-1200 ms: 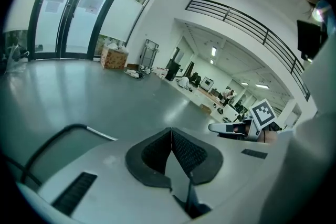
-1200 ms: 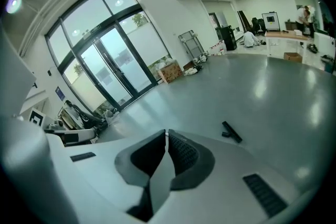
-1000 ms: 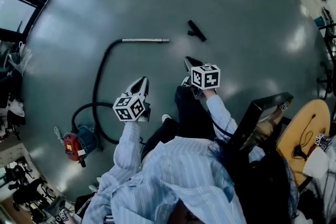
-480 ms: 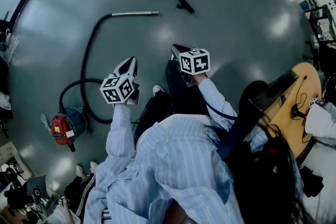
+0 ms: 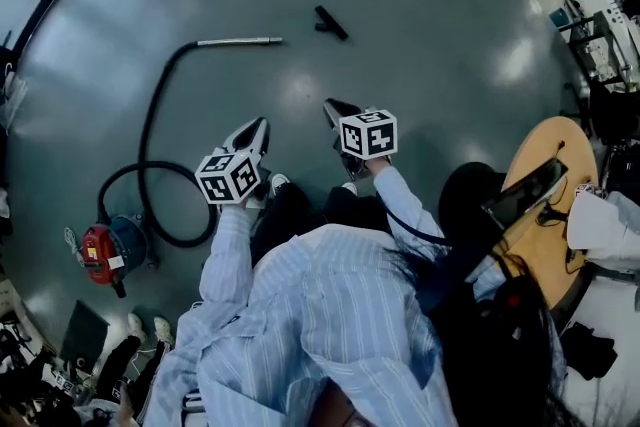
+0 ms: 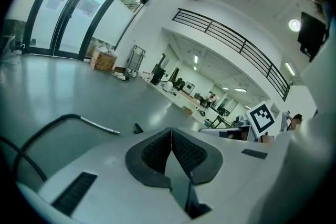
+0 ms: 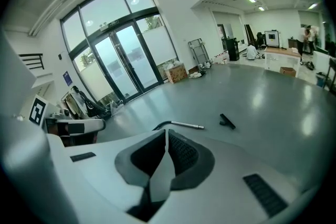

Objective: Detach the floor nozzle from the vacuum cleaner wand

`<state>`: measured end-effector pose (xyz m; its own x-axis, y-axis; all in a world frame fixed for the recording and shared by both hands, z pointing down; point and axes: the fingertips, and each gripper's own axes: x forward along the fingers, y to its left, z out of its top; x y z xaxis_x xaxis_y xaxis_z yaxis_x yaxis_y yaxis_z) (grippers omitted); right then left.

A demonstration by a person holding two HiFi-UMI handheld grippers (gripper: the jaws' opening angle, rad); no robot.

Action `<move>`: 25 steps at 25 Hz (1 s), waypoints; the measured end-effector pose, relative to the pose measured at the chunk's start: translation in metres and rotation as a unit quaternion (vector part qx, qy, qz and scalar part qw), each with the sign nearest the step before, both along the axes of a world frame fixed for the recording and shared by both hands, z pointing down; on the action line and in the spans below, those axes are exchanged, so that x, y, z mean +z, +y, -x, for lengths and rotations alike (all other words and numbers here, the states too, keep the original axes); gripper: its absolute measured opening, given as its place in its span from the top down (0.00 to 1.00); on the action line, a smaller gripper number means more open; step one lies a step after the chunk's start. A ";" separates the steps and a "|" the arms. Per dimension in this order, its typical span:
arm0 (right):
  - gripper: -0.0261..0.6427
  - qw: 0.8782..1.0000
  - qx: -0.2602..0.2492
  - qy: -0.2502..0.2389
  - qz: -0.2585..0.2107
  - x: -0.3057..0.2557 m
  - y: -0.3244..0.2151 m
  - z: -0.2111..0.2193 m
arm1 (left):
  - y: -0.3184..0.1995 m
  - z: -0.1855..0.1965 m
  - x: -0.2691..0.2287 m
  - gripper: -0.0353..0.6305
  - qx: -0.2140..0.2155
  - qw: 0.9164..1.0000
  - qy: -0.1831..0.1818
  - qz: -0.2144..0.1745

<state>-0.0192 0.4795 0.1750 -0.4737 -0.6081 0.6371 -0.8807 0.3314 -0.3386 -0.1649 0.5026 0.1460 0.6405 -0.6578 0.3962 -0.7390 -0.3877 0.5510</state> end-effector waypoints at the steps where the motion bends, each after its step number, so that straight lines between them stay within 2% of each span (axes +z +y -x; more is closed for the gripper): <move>1: 0.93 1.000 -0.001 -0.004 -0.003 -0.002 0.005 -0.006 | 0.005 -0.006 0.000 0.94 -0.003 1.000 0.000 0.002; 4: 0.93 1.000 -0.004 -0.011 -0.008 -0.009 0.030 -0.039 | 0.025 -0.036 -0.001 0.94 -0.016 1.000 0.007 0.011; 8: 0.93 1.000 -0.003 0.003 -0.002 -0.008 0.074 -0.112 | 0.051 -0.088 -0.005 0.94 -0.055 0.998 0.024 0.006; 11: 0.93 1.000 0.005 0.003 0.010 0.000 0.102 -0.159 | 0.072 -0.115 -0.010 0.94 -0.082 0.996 0.018 -0.008; 15: 0.93 1.000 0.005 -0.016 0.017 0.008 0.127 -0.201 | 0.105 -0.148 -0.019 0.94 -0.092 0.996 0.011 -0.017; 18: 0.93 0.999 0.001 -0.027 0.018 0.008 0.140 -0.209 | 0.128 -0.158 -0.021 0.94 -0.093 0.996 0.006 -0.012; 25: 0.93 0.999 -0.025 -0.046 0.004 -0.001 0.141 -0.193 | 0.145 -0.147 -0.023 0.94 -0.117 0.993 -0.006 -0.009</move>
<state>0.1742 0.6202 0.1739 -0.5601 -0.5766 0.5948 -0.8281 0.3715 -0.4197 -0.0184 0.6476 0.1231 0.4643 -0.7950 0.3905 -0.8168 -0.2138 0.5359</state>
